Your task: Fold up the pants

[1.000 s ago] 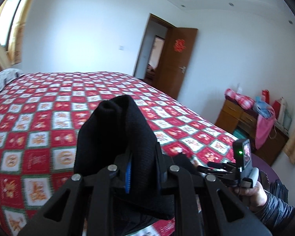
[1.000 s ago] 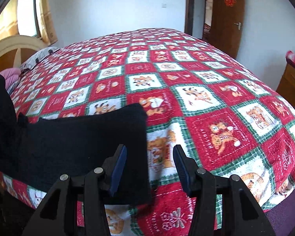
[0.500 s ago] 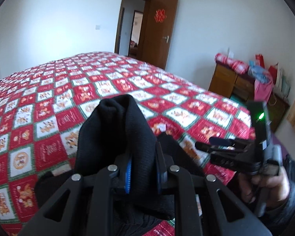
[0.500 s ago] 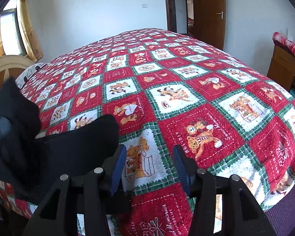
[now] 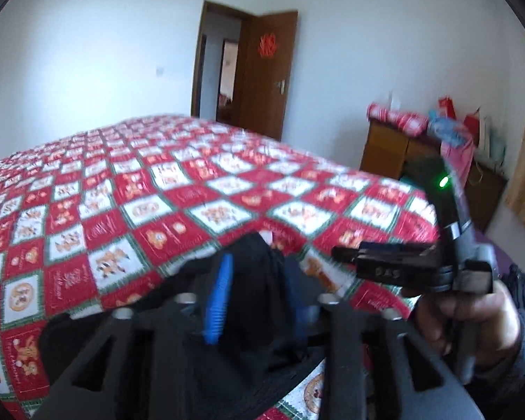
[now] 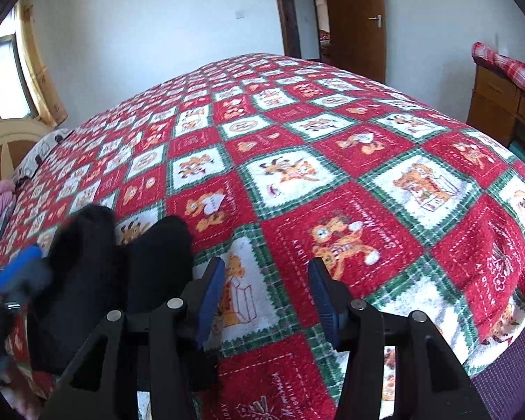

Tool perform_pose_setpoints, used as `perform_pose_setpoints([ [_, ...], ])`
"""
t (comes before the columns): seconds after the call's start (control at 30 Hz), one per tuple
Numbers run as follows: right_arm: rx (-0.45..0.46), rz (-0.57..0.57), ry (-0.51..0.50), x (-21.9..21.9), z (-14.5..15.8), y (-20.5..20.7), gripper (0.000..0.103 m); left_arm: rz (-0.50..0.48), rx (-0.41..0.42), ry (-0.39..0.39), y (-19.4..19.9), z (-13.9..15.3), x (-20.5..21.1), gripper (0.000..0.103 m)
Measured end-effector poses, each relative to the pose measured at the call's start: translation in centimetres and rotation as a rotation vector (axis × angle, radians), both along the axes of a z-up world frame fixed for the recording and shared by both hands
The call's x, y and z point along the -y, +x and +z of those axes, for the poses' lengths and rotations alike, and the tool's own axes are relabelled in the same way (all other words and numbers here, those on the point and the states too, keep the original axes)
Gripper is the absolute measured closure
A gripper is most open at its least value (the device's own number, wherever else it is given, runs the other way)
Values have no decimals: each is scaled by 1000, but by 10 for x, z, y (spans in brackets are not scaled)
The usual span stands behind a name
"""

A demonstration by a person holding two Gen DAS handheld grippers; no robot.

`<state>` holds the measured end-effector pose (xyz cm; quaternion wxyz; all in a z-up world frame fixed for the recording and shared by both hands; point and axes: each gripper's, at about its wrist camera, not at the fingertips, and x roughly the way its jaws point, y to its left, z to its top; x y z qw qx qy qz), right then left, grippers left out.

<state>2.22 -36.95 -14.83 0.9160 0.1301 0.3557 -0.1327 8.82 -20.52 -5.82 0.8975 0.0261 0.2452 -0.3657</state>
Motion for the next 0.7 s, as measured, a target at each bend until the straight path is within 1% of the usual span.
perform_pose_setpoints([
  [0.07, 24, 7, 24, -1, 2, -2, 52, 36, 11, -20, -3, 1, -15, 48],
  [0.13, 68, 45, 76, -4, 7, -6, 52, 84, -15, -20, 2, -6, -32, 48],
  [0.17, 91, 70, 98, -8, 10, -7, 52, 124, -37, -16, 6, -14, -44, 48],
  [0.23, 146, 131, 127, -19, 17, -12, 43, 189, -52, 4, 13, -28, -61, 45],
  [0.27, 170, 158, 132, -26, 21, -15, 43, 235, -61, 21, 16, -38, -72, 44],
  [0.3, 199, 190, 131, -35, 26, -17, 42, 258, -81, 22, 19, -44, -78, 44],
  [0.33, 216, 213, 128, -42, 29, -19, 42, 278, -108, 11, 23, -50, -85, 44],
  [0.37, 240, 263, 121, -54, 34, -21, 43, 299, -123, -1, 24, -57, -93, 44],
  [0.43, 244, 352, 83, -76, 36, -20, 43, 328, -116, 18, 26, -63, -98, 44],
  [0.5, 227, 389, 31, -93, 32, -18, 43, 336, -108, 30, 26, -68, -99, 44],
  [0.53, 194, 394, -9, -100, 27, -14, 43, 332, -110, 28, 26, -70, -100, 43],
  [0.57, 166, 392, -33, -103, 21, -10, 43, 326, -113, 30, 28, -73, -100, 40],
  [0.6, 113, 394, -53, -104, 13, -5, 51, 328, -110, 37, 28, -75, -99, 36],
  [0.63, 58, 398, -59, -103, 4, -1, 70, 329, -106, 44, 27, -77, -100, 35],
  [0.67, 21, 381, -73, -99, -2, 0, 77, 326, -106, 51, 27, -80, -99, 33],
  [0.7, -8, 347, -81, -92, -8, 1, 78, 323, -113, 59, 28, -83, -99, 33],
])
